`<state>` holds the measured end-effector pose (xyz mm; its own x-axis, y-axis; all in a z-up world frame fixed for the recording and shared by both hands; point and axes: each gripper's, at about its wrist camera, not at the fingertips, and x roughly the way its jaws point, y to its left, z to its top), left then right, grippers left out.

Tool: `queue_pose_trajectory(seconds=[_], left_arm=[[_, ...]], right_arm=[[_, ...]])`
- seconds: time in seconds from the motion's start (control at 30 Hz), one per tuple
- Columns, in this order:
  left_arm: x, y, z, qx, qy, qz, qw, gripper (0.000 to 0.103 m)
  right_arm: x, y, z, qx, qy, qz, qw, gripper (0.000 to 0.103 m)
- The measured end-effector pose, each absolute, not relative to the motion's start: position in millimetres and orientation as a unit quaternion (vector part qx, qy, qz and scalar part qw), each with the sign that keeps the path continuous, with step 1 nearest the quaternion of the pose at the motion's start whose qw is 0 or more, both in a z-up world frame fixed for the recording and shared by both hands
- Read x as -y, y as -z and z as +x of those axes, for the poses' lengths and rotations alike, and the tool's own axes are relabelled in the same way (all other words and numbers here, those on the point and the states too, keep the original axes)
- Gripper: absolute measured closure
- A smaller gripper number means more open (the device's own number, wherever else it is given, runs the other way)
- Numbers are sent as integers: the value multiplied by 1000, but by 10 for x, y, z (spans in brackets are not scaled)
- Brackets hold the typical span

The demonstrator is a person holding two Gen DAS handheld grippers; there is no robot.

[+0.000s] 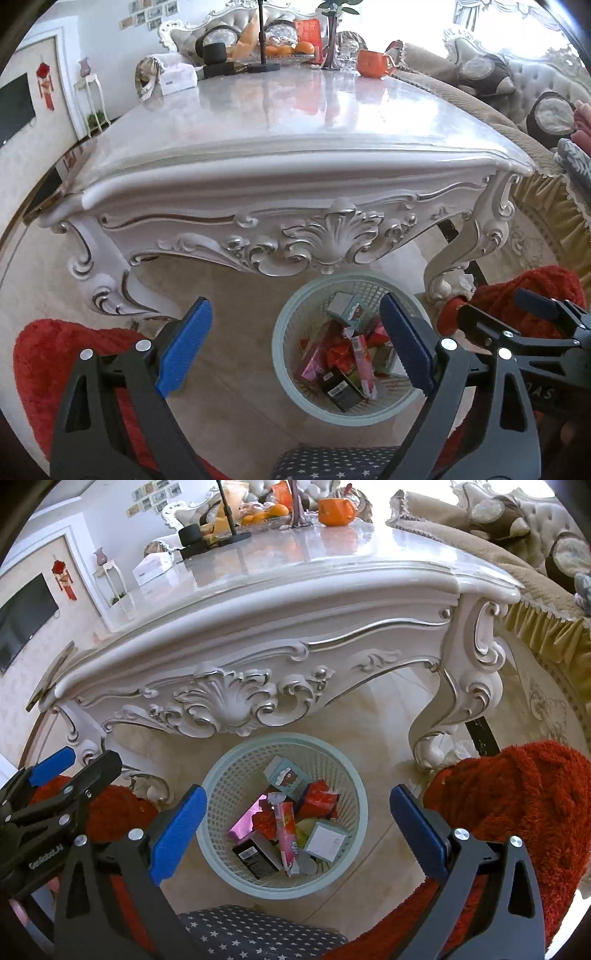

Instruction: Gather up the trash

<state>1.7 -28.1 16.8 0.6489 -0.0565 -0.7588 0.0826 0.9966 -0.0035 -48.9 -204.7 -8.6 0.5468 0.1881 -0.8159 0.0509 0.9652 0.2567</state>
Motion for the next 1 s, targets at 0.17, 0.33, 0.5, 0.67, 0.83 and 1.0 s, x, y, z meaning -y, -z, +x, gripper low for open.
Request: queue_pose_trajectory(seconds=[0.17,0.33,0.5,0.67,0.83,1.0], left_arm=[[272,-118,47,-428,58,-5,902,13],[307,-102,42,-425,42,10,904,13],[289,-101,9,-416,21,7,909,13],[250,-75,22,-419,-2,15,908,14],[252,-49,51,-429,12,17,903,13],[310,-41,30,-429,25,25,903,13]], right_arm=[[2055,95,-483,-478,-29,114,870,8],[2055,110,-478,-481,-30,111,869,8],[2059,115,-475,-482,-30,110,869,8],[2027,142,-474,-486,-33,108,866,8],[2022,149,-473,-488,-33,108,865,8],[2029,145,-473,-488,-33,108,866,8]])
